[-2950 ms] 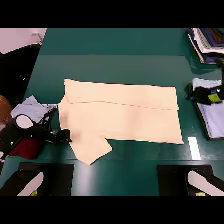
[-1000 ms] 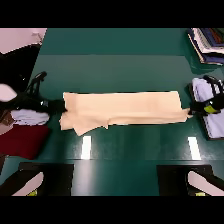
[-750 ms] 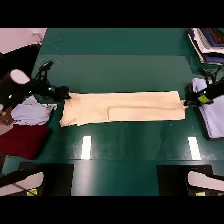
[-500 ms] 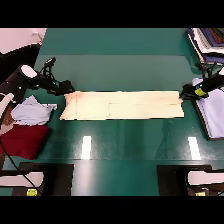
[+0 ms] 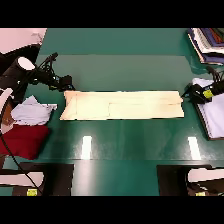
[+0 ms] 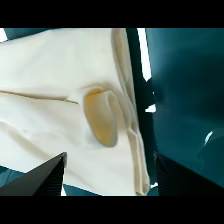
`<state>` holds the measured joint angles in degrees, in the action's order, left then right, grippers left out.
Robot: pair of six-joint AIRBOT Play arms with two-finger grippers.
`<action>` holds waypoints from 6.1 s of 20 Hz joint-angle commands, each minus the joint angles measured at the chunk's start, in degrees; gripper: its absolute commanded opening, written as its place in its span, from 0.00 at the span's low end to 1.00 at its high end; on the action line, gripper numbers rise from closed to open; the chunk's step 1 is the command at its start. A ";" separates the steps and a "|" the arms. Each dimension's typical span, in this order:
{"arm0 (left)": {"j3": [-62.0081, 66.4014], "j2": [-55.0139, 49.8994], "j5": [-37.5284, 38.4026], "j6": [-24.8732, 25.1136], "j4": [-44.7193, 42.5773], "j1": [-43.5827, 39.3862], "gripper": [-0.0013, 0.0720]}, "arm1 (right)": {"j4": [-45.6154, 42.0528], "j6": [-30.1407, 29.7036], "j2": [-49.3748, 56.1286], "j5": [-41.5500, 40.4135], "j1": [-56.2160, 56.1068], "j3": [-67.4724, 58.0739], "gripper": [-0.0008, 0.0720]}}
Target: Fold the shirts.
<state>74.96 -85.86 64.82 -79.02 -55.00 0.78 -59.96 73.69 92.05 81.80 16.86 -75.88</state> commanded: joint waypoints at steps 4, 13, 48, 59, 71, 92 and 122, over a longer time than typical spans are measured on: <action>0.46 -0.20 0.20 -0.02 3.41 -3.48 0.05 | 9.49 -6.29 2.60 -2.16 4.66 10.60 0.87; 0.87 -4.04 -14.23 -5.20 4.42 -18.14 0.05 | 11.02 -8.31 -0.31 -9.38 -2.12 10.47 0.03; 17.07 7.93 -1.25 -6.03 -18.38 -0.87 0.05 | 24.04 -3.30 9.29 -20.48 -64.61 -34.80 0.06; 16.98 15.74 3.34 -6.01 -18.71 10.14 0.05 | 15.54 -3.19 9.14 -9.42 -55.39 -22.47 0.66; 16.98 15.52 3.78 -5.99 -13.55 10.14 0.05 | 30.86 -2.86 5.46 -19.85 -37.07 11.54 0.87; 7.41 15.39 -8.33 -6.03 -9.05 -14.01 0.05 | 29.75 -5.62 -9.14 -29.29 -14.62 2.64 0.03; 7.41 15.28 -14.23 -6.01 -9.14 -21.73 0.05 | 1.25 4.81 -25.79 -7.87 25.66 -9.05 0.03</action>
<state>82.39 -70.57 50.52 -85.43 -63.99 -20.95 -49.63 75.61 69.28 69.54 40.05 -87.64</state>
